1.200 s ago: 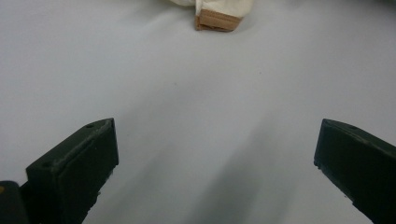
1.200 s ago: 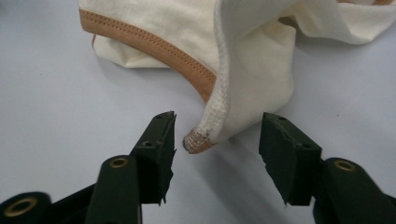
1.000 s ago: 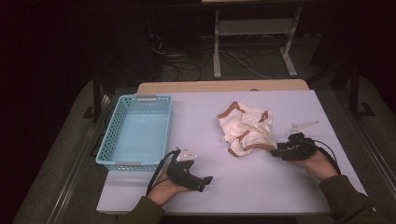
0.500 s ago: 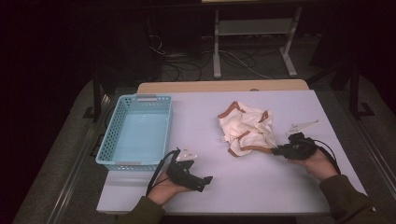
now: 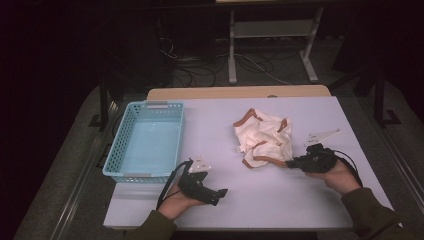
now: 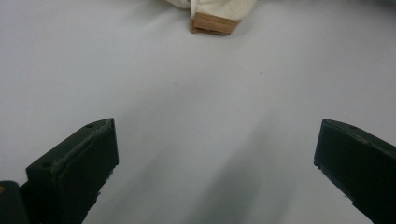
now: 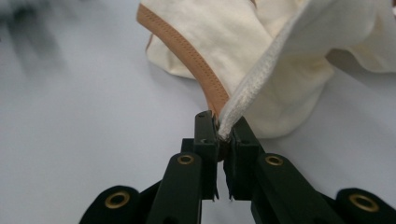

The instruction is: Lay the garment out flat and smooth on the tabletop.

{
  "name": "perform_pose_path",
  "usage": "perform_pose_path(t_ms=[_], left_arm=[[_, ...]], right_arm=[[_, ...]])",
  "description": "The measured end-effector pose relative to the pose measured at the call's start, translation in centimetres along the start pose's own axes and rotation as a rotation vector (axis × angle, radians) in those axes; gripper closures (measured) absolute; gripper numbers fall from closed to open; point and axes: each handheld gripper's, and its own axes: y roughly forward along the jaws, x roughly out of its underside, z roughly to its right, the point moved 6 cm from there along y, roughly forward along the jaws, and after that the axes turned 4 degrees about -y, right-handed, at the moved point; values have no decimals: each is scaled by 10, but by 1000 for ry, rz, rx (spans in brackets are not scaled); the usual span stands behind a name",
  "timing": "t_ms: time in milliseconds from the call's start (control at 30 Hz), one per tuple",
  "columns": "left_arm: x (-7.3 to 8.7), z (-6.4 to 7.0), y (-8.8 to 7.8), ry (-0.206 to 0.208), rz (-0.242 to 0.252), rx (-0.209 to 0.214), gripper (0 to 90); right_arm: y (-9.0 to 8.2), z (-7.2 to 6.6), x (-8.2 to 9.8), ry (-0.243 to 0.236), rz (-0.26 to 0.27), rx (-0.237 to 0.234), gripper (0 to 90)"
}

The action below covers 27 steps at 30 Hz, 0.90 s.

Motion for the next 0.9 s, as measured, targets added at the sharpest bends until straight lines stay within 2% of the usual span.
perform_pose_path(t_ms=[533, 900], left_arm=[[0, 0, 0, -2, 2, 0, 0], [0, 0, 0, -1, 0, 0, 0]], right_arm=[[3, -30, -14, -80, 21, -81, 831], [9, -58, -22, -137, 17, -151, 831]])
